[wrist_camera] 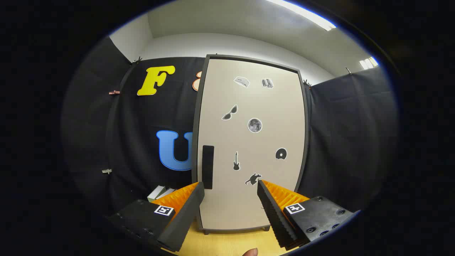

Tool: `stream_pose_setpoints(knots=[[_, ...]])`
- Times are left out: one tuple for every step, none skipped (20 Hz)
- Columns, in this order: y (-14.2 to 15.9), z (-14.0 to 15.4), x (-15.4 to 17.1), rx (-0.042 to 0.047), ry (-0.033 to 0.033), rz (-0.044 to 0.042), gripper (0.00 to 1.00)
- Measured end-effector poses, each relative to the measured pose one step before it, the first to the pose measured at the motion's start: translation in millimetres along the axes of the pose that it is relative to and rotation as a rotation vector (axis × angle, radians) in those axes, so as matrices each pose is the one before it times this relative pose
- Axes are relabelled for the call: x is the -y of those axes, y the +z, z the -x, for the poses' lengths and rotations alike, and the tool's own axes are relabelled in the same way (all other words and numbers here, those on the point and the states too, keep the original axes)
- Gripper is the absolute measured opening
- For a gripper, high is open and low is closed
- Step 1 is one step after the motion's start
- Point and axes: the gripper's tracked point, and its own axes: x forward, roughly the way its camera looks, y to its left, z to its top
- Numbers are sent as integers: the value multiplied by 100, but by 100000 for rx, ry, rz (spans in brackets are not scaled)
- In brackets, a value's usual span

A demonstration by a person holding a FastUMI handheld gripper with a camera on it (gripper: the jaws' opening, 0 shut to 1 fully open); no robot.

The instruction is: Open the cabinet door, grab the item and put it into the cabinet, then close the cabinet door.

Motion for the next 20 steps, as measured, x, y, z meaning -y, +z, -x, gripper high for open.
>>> stream_pose_setpoints(knots=[[-295, 49, -89, -495, 6, 365, 97], [-224, -9, -155, -514, 81, -415, 97], [-108, 88, -214, -438, 321, -821, 97], [-6, 34, -164, -90, 470, -331, 97], [-70, -34, -112, 0, 55, 270, 97], [-73, 70, -164, -200, 189, 411, 97], [55, 68, -228, 69, 339, 116, 97], [74, 35, -166, 173, 134, -106, 97], [71, 8, -162, 292, 114, -194, 97], [48, 63, -184, -30, 30, -281, 97], [-36, -16, -171, -189, 209, -368, 97], [-19, 26, -139, -92, -7, -258, 97], [-33, 63, -88, -330, -21, -432, 97], [-14, 17, -222, -36, 366, -214, 97], [27, 84, -154, -6, 220, 165, 97], [147, 29, -109, 245, 319, 538, 97], [153, 0, -7, 633, -257, 520, 97], [111, 14, -27, 348, -130, 5, 97], [127, -39, -17, -83, -211, -574, 97], [66, 64, -95, -187, -12, -746, 97]])
